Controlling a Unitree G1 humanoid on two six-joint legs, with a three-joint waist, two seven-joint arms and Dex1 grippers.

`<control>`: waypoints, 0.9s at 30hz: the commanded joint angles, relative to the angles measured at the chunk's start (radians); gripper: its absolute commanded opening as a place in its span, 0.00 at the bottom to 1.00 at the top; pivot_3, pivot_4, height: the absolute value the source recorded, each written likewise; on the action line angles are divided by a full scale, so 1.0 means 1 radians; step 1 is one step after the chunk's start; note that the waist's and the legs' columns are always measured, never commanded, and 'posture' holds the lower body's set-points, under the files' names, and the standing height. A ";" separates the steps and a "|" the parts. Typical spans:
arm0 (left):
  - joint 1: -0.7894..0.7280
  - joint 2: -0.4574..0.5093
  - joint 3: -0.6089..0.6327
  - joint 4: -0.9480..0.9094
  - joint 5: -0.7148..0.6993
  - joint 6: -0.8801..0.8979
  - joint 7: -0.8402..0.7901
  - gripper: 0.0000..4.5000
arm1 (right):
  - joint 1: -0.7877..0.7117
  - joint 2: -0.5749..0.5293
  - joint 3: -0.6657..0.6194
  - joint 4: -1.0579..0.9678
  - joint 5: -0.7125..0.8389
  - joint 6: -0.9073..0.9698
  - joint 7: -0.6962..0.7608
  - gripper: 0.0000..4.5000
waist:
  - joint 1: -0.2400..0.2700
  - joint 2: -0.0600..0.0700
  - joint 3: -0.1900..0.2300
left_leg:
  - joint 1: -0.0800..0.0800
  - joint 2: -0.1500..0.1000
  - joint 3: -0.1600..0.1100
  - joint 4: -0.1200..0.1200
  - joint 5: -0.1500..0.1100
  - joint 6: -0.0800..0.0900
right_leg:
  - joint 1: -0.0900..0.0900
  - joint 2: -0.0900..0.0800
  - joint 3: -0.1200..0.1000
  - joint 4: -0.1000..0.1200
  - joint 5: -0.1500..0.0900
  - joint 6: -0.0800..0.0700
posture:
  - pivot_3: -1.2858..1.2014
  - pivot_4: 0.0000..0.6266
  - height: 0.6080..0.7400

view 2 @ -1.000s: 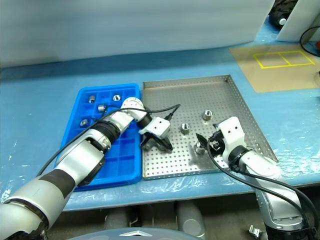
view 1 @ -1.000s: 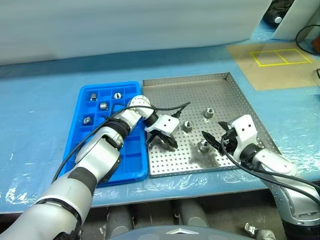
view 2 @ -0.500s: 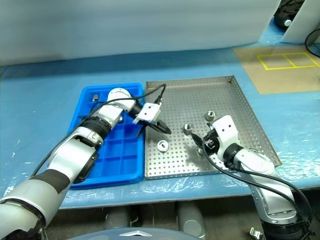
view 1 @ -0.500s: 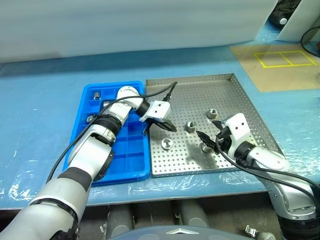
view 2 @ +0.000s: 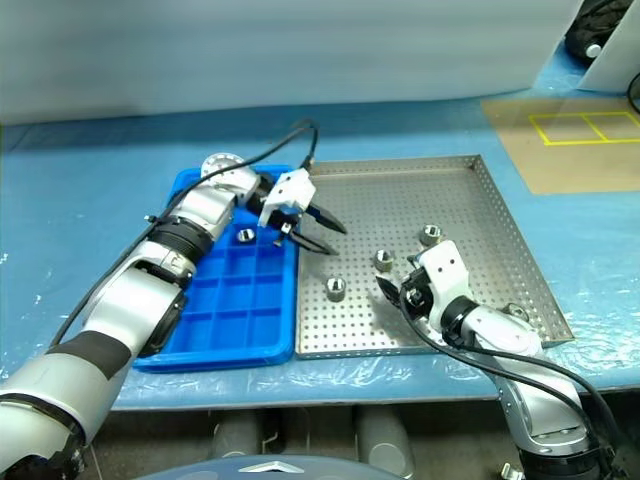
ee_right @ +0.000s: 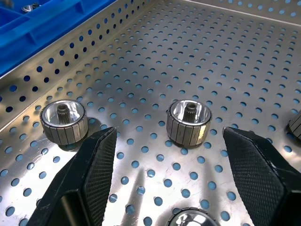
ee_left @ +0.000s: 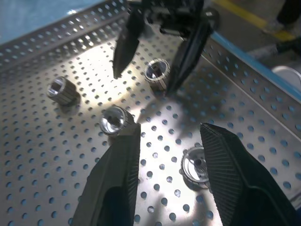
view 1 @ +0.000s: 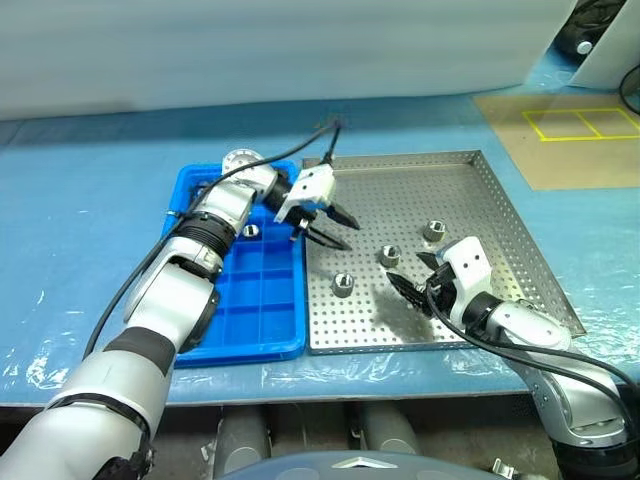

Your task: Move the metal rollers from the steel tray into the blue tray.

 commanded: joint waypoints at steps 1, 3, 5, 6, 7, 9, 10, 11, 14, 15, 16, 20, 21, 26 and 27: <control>0.002 0.005 -0.090 -0.006 -0.009 -0.071 -0.004 0.42 | 0.014 0.007 -0.010 -0.069 0.009 0.002 -0.019 0.82 | -0.001 0.000 0.000 | 0.000 0.000 0.000 0.000 0.000 0.000 | 0.000 0.000 0.000 0.000 0.000 0.000 | 0.30 0.24 1.00; 0.004 0.007 -0.135 -0.002 -0.016 -0.098 -0.004 0.42 | 0.022 0.008 -0.018 -0.077 0.009 0.006 -0.026 0.82 | 0.000 0.000 0.000 | 0.000 0.000 0.000 0.000 0.000 0.000 | 0.000 0.000 0.000 0.000 0.000 0.000 | 0.29 0.24 1.00; 0.000 -0.011 -0.153 0.030 0.003 -0.135 -0.004 0.42 | 0.032 0.006 -0.025 -0.083 0.007 0.005 -0.034 0.82 | 0.000 0.000 0.000 | 0.000 0.000 0.000 0.000 0.000 0.000 | 0.000 0.000 0.000 0.000 0.000 0.000 | 0.29 0.24 1.00; -0.003 -0.017 -0.158 0.042 0.000 -0.126 -0.004 0.42 | 0.037 0.007 -0.026 -0.087 0.006 0.005 -0.038 0.82 | -0.001 0.000 0.000 | 0.000 0.000 0.000 0.000 0.000 0.000 | 0.000 0.000 0.000 0.000 0.000 0.000 | 0.29 0.24 1.00; -0.009 -0.022 -0.158 0.057 0.002 -0.132 -0.004 0.46 | 0.041 0.008 -0.025 -0.090 0.005 0.004 -0.042 0.82 | -0.001 0.000 0.000 | 0.000 0.000 0.000 0.000 0.000 0.000 | 0.000 0.000 0.001 0.000 0.000 0.000 | 0.29 0.24 1.00; -0.019 -0.028 -0.157 0.082 0.007 -0.147 -0.004 0.56 | 0.046 0.010 -0.024 -0.095 0.005 0.004 -0.049 0.82 | -0.004 0.000 0.000 | 0.000 0.000 0.000 0.001 0.000 0.000 | 0.000 0.000 0.001 0.000 0.000 0.000 | 0.28 0.24 1.00; -0.025 -0.034 -0.150 0.090 0.005 -0.147 -0.004 0.61 | 0.047 0.010 -0.024 -0.097 0.005 0.003 -0.052 0.82 | -0.006 0.000 0.000 | 0.000 0.000 0.000 0.001 0.000 0.000 | 0.000 0.000 0.001 0.000 0.000 0.000 | 0.28 0.24 1.00; -0.030 -0.041 -0.140 0.100 0.005 -0.143 -0.004 0.70 | 0.047 0.009 -0.025 -0.098 0.004 0.002 -0.055 0.82 | -0.008 0.000 0.000 | 0.000 0.000 0.000 0.001 0.000 0.000 | 0.000 0.000 0.001 0.000 0.000 0.000 | 0.28 0.24 1.00; -0.037 -0.062 -0.109 0.143 0.055 -0.169 -0.001 0.91 | 0.047 0.008 -0.029 -0.095 0.000 -0.001 -0.062 0.82 | -0.014 0.000 0.000 | 0.000 0.000 0.000 0.001 0.000 0.000 | 0.000 0.000 0.001 0.000 0.000 0.000 | 0.28 0.24 1.00; -0.037 -0.068 -0.102 0.157 0.072 -0.179 0.001 0.91 | 0.049 0.007 -0.029 -0.096 0.000 -0.002 -0.064 0.82 | -0.016 0.000 0.000 | 0.000 0.000 0.000 0.001 0.000 0.000 | 0.000 0.000 0.001 0.000 0.000 0.000 | 0.28 0.24 1.00; -0.036 -0.075 -0.096 0.169 0.087 -0.186 0.004 0.91 | 0.051 0.006 -0.027 -0.097 -0.001 -0.002 -0.066 0.82 | -0.016 0.000 0.000 | 0.000 0.000 0.000 0.001 0.000 0.000 | 0.000 0.000 0.001 0.000 0.000 0.000 | 0.28 0.24 1.00; -0.036 -0.096 -0.077 0.210 0.146 -0.199 0.021 0.91 | 0.055 0.001 -0.020 -0.097 -0.007 -0.005 -0.071 0.82 | -0.018 0.000 0.000 | 0.000 0.000 0.000 0.000 0.000 0.000 | 0.000 0.000 0.001 0.000 0.000 0.000 | 0.28 0.24 1.00; -0.035 -0.098 -0.078 0.218 0.163 -0.205 0.024 0.91 | 0.055 0.000 -0.020 -0.097 -0.008 -0.005 -0.071 0.82 | -0.018 0.000 0.000 | 0.000 0.000 0.000 0.000 0.000 0.000 | 0.000 0.000 0.001 0.000 0.000 0.000 | 0.28 0.24 1.00; -0.020 -0.110 -0.074 0.250 0.239 -0.223 0.079 0.91 | 0.058 -0.003 -0.025 -0.098 -0.010 -0.004 -0.072 0.82 | -0.019 0.000 0.000 | 0.000 0.000 0.000 0.001 0.000 0.000 | 0.000 0.000 0.001 0.000 0.000 0.000 | 0.27 0.24 1.00; -0.018 -0.111 -0.079 0.257 0.261 -0.222 0.104 0.91 | 0.058 -0.003 -0.025 -0.099 -0.010 -0.004 -0.073 0.82 | -0.020 0.000 0.000 | 0.001 0.000 0.000 0.001 0.000 0.000 | 0.000 0.000 0.001 0.000 0.000 0.000 | 0.27 0.24 1.00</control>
